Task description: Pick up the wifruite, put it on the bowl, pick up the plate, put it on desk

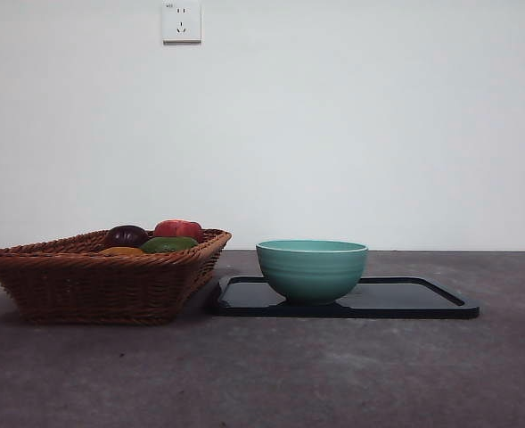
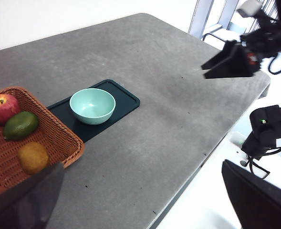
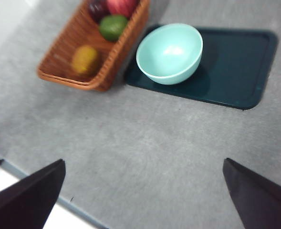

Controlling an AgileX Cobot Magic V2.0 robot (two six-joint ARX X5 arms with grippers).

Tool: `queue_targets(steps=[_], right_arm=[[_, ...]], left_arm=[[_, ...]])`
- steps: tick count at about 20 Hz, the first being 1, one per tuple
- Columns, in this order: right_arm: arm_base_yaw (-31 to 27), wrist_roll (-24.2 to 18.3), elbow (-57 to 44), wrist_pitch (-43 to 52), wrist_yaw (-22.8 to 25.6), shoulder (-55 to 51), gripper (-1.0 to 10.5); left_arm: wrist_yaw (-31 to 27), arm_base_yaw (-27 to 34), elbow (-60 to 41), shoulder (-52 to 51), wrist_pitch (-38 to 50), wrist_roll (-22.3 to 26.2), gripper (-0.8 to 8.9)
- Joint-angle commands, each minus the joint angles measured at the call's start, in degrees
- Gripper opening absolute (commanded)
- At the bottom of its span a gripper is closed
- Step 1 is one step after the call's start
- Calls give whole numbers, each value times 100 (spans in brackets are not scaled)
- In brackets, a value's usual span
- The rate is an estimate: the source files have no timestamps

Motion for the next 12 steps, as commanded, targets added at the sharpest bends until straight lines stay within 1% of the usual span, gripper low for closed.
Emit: queue_targets(steps=[1,3,7,12], right_arm=[[31,48,289,271,-17,671,543],[28,39,575,378,-13,1346,543],[-7,-22,1451,369,4,2778,543],[-87,-286,2809,225,4,4540,543]], left_arm=[[24,-35,61,7,68,46,530],[24,-35,61,4,66,46,530],[24,-35,61,7,66,46,530],[24,-35,63,4,66,46,530]])
